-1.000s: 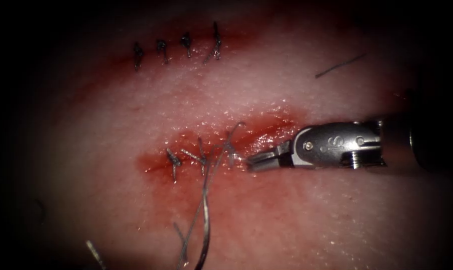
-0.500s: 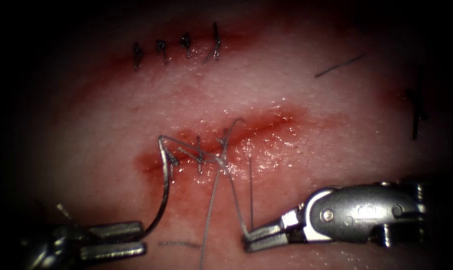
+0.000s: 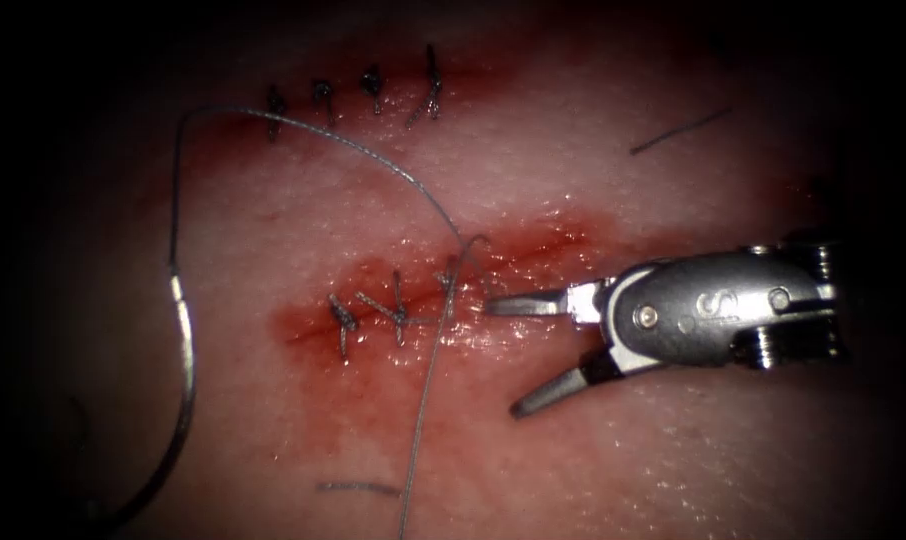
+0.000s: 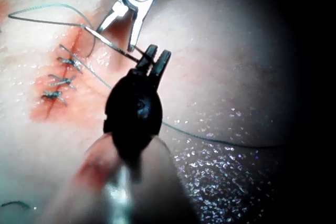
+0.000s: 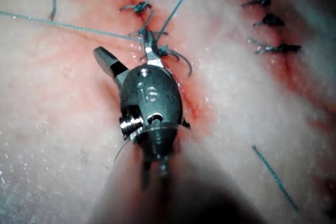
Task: Wound Closure
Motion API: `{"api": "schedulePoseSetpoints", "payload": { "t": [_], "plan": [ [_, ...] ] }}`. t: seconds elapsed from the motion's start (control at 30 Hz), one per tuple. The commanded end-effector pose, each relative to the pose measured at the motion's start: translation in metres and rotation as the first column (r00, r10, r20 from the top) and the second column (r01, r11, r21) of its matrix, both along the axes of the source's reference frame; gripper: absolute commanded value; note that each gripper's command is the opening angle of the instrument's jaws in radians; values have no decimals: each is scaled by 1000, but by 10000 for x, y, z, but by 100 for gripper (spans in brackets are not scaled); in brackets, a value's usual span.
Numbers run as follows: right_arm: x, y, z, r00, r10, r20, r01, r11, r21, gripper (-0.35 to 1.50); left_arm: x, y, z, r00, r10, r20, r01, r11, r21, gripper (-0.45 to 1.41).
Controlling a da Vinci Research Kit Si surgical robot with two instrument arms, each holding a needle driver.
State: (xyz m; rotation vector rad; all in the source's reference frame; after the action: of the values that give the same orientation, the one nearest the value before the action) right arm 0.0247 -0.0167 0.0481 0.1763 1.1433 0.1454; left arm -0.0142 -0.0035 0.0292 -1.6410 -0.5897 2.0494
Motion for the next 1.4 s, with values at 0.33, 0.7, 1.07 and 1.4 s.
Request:
{"api": "schedulePoseSetpoints", "payload": {
  "t": [0.33,0.7,1.07,1.4],
  "plan": [
    [11,-3,69,999,35,9,-36,999,24,94,-13,-17,-1,998,69,-10,-69,998,5,-45],
    [6,-7,76,999,46,1,-46,997,66,-35,-8,-11,5,998,54,-36,-54,999,1,-45],
    [2,-15,86,999,44,-26,-41,994,97,-35,-13,-7,10,998,51,-42,-51,999,1,-45],
    [5,-49,18,976,-194,-98,212,947,240,-35,-2,6,62,994,-41,-102,39,999,-24,-45]
  ]
}}
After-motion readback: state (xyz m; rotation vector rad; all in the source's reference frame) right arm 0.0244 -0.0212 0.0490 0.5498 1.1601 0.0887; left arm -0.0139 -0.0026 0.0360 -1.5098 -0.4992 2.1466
